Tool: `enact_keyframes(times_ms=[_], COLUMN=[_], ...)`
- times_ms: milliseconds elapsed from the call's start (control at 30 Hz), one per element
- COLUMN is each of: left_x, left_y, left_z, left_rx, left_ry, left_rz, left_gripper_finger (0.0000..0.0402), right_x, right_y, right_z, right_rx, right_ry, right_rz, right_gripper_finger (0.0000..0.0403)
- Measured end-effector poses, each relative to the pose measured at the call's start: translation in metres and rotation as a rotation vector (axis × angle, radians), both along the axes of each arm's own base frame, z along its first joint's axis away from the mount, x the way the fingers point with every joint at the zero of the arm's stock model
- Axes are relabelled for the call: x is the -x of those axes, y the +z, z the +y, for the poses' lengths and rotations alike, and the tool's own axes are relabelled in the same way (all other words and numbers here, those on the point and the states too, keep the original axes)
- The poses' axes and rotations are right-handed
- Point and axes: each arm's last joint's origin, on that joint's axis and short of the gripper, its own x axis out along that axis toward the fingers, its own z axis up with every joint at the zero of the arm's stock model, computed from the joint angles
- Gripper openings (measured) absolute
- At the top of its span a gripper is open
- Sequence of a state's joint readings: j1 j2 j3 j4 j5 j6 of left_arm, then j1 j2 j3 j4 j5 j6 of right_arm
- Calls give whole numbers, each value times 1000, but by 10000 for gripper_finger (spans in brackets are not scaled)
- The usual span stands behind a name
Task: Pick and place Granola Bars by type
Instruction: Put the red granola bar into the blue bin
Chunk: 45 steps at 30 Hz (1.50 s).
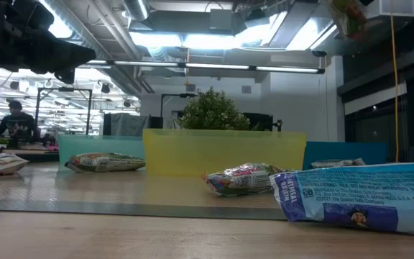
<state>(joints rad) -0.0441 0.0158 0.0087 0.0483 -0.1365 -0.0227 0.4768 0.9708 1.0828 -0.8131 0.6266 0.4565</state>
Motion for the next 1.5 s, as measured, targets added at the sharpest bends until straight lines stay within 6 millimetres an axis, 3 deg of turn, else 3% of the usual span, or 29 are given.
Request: enact_keyframes(times_ms=[367, 700, 1033, 1333, 1500], left_x=[0, 0, 0, 0, 0], left_y=[0, 0, 0, 0, 0], left_z=[0, 0, 0, 0, 0], left_rx=[0, 0, 0, 0, 0], left_ry=[0, 0, 0, 0, 0], left_rz=[0, 0, 0, -1, 0], left_gripper_finger=[8, 11, 11, 10, 13], right_x=[21, 42, 45, 51, 39], right_y=[18, 26, 22, 50, 47], right_z=[-44, -79, -108, -133, -145], right_rx=[43, 45, 82, 32, -15], right_ry=[-112, -233, -385, -535, -540], right_rz=[-71, -106, -18, 87, 169], right_gripper_finger=[38, 23, 36, 36, 37])
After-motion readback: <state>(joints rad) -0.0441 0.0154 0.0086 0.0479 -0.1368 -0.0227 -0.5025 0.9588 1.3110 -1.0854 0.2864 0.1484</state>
